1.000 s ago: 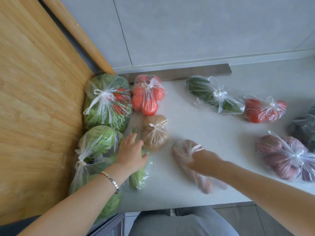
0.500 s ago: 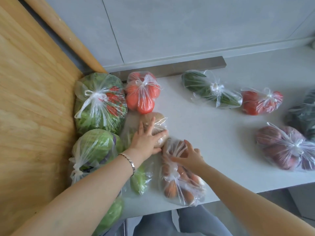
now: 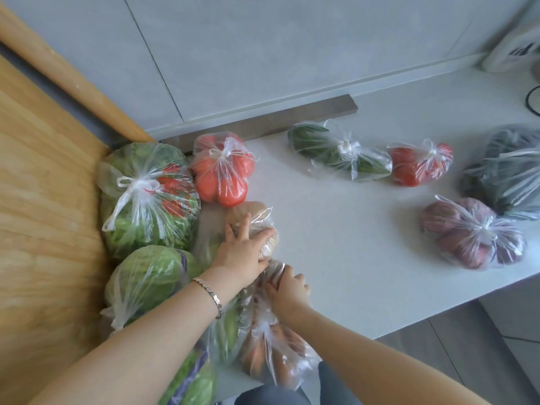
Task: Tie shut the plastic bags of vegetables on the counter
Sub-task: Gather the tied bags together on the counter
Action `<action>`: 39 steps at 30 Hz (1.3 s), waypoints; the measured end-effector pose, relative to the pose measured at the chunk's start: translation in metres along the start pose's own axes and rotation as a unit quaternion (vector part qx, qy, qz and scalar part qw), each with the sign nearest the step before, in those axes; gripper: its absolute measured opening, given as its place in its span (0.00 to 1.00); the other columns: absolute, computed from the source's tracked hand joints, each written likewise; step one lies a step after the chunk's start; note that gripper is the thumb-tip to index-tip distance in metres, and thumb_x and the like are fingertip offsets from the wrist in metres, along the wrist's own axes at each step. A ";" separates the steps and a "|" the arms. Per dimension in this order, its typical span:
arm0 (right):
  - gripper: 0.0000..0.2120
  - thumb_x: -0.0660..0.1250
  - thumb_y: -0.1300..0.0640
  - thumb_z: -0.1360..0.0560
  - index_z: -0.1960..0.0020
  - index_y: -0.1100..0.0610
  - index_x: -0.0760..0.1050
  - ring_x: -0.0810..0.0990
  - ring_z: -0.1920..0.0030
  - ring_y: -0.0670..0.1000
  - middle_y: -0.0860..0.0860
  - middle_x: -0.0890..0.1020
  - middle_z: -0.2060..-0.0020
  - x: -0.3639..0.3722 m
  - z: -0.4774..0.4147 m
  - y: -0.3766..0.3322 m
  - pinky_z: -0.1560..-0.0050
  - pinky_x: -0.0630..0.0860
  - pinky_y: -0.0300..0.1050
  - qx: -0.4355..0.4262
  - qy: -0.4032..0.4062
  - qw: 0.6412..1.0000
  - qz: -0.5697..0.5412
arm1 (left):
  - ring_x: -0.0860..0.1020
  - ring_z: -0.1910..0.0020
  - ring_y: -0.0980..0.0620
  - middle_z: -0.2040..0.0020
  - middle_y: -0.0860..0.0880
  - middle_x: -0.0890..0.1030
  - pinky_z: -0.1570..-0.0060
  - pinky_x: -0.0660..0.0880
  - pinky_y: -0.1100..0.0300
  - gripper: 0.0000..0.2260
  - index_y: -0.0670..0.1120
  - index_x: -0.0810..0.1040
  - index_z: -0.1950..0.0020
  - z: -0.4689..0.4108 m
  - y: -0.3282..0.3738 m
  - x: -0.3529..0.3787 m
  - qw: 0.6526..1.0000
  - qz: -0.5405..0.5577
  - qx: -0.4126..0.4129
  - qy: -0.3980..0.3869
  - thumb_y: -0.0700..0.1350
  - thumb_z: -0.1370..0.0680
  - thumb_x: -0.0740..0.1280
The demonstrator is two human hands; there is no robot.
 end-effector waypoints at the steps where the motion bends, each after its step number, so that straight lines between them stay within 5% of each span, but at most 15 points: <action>1: 0.17 0.58 0.52 0.23 0.37 0.58 0.63 0.68 0.40 0.59 0.58 0.69 0.41 -0.003 -0.001 -0.004 0.42 0.70 0.52 -0.018 -0.023 0.999 0.015 | 0.50 0.27 0.33 0.23 0.46 0.43 0.32 0.60 0.43 0.25 0.62 0.57 0.29 0.000 0.003 -0.003 1.000 0.004 -0.005 0.010 0.55 0.23 0.61; 4: 0.20 0.60 0.49 0.24 0.37 0.60 0.68 0.74 0.42 0.58 0.58 0.74 0.41 -0.021 -0.006 -0.014 0.43 0.71 0.48 -0.110 -0.136 0.978 0.113 | 0.52 0.27 0.35 0.24 0.43 0.51 0.30 0.54 0.43 0.17 0.54 0.68 0.35 0.000 0.012 -0.020 0.998 0.021 -0.033 0.056 0.49 0.24 0.61; 7: 0.17 0.62 0.49 0.25 0.42 0.58 0.75 0.76 0.44 0.53 0.55 0.78 0.44 -0.080 -0.026 -0.012 0.44 0.70 0.43 -0.159 -0.154 0.962 0.161 | 0.52 0.27 0.37 0.27 0.44 0.59 0.29 0.50 0.41 0.11 0.50 0.75 0.45 -0.014 0.026 -0.037 0.994 0.013 -0.060 0.096 0.47 0.25 0.60; 11: 0.13 0.59 0.52 0.24 0.42 0.52 0.74 0.76 0.42 0.53 0.51 0.77 0.42 -0.206 -0.071 -0.013 0.43 0.71 0.44 -0.189 0.003 0.947 0.258 | 0.67 0.34 0.45 0.41 0.48 0.74 0.31 0.55 0.44 0.10 0.49 0.76 0.46 -0.052 0.068 -0.068 0.991 0.015 -0.068 0.115 0.46 0.25 0.59; 16: 0.16 0.58 0.60 0.26 0.39 0.55 0.72 0.72 0.40 0.56 0.55 0.74 0.41 -0.339 -0.115 -0.031 0.41 0.70 0.50 -0.228 0.186 0.860 0.418 | 0.73 0.41 0.43 0.41 0.45 0.75 0.44 0.67 0.52 0.13 0.45 0.72 0.40 -0.111 0.142 -0.119 0.987 0.038 -0.022 0.155 0.42 0.24 0.59; 20: 0.26 0.59 0.48 0.25 0.31 0.55 0.58 0.66 0.34 0.59 0.57 0.65 0.34 -0.383 -0.157 0.003 0.37 0.69 0.55 -0.116 0.100 0.881 0.449 | 0.65 0.31 0.44 0.28 0.45 0.63 0.39 0.68 0.52 0.25 0.45 0.60 0.29 -0.151 0.170 -0.135 0.985 0.032 -0.009 0.171 0.39 0.25 0.61; 23: 0.34 0.62 0.49 0.26 0.26 0.55 0.50 0.66 0.33 0.58 0.56 0.65 0.32 -0.380 -0.175 0.025 0.33 0.66 0.51 -0.130 0.006 0.850 0.510 | 0.50 0.24 0.44 0.23 0.47 0.51 0.29 0.56 0.49 0.32 0.47 0.50 0.25 -0.179 0.191 -0.136 0.989 -0.090 0.016 0.119 0.36 0.25 0.61; 25: 0.36 0.65 0.52 0.29 0.27 0.54 0.50 0.69 0.35 0.56 0.54 0.69 0.36 -0.380 -0.184 0.028 0.36 0.69 0.50 -0.177 0.012 0.815 0.552 | 0.48 0.24 0.43 0.23 0.45 0.54 0.26 0.49 0.46 0.29 0.47 0.52 0.25 -0.193 0.199 -0.134 0.978 -0.185 0.038 0.086 0.38 0.24 0.60; 27: 0.34 0.66 0.50 0.30 0.30 0.50 0.54 0.72 0.39 0.54 0.51 0.74 0.40 -0.382 -0.190 0.027 0.41 0.71 0.50 -0.229 0.027 0.803 0.550 | 0.57 0.26 0.43 0.30 0.45 0.68 0.26 0.48 0.46 0.22 0.46 0.60 0.29 -0.205 0.203 -0.128 0.959 -0.273 0.059 0.048 0.40 0.23 0.60; 30: 0.26 0.63 0.50 0.30 0.34 0.47 0.60 0.77 0.44 0.52 0.48 0.78 0.45 -0.386 -0.192 0.025 0.47 0.75 0.45 -0.254 0.018 0.818 0.516 | 0.74 0.39 0.46 0.40 0.47 0.78 0.36 0.61 0.54 0.14 0.47 0.69 0.36 -0.210 0.198 -0.123 0.960 -0.274 0.053 0.015 0.43 0.22 0.59; 32: 0.19 0.61 0.53 0.29 0.38 0.48 0.65 0.78 0.48 0.53 0.50 0.79 0.48 -0.393 -0.189 0.019 0.52 0.76 0.44 -0.249 0.012 0.848 0.467 | 0.77 0.44 0.44 0.43 0.46 0.79 0.52 0.67 0.57 0.13 0.48 0.70 0.38 -0.203 0.192 -0.138 0.987 -0.148 0.024 0.059 0.44 0.22 0.58; 34: 0.08 0.61 0.55 0.29 0.50 0.50 0.66 0.76 0.55 0.54 0.51 0.78 0.54 -0.399 -0.183 0.006 0.64 0.71 0.43 -0.245 0.023 0.884 0.398 | 0.78 0.47 0.42 0.45 0.45 0.80 0.55 0.69 0.56 0.15 0.50 0.68 0.34 -0.192 0.176 -0.157 0.991 -0.022 -0.015 0.130 0.45 0.21 0.57; 36: 0.04 0.60 0.57 0.30 0.59 0.51 0.64 0.73 0.62 0.54 0.51 0.75 0.63 -0.401 -0.178 -0.008 0.69 0.65 0.41 -0.231 0.048 0.921 0.311 | 0.78 0.53 0.41 0.50 0.44 0.81 0.60 0.70 0.56 0.15 0.48 0.67 0.34 -0.177 0.151 -0.168 0.973 0.082 -0.063 0.205 0.46 0.21 0.57; 39: 0.06 0.59 0.62 0.32 0.66 0.54 0.64 0.71 0.66 0.55 0.51 0.72 0.69 -0.388 -0.176 -0.033 0.67 0.66 0.43 -0.231 0.071 0.962 0.128 | 0.71 0.68 0.46 0.67 0.49 0.73 0.71 0.63 0.59 0.07 0.42 0.72 0.49 -0.155 0.097 -0.169 0.896 0.281 -0.159 0.306 0.43 0.22 0.58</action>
Point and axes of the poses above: each hand's wrist, its own z-axis away from the middle knuckle, its own x-axis out of the palm, y = z × x, the point moved 8 cm from there along -z, towards the middle knuckle
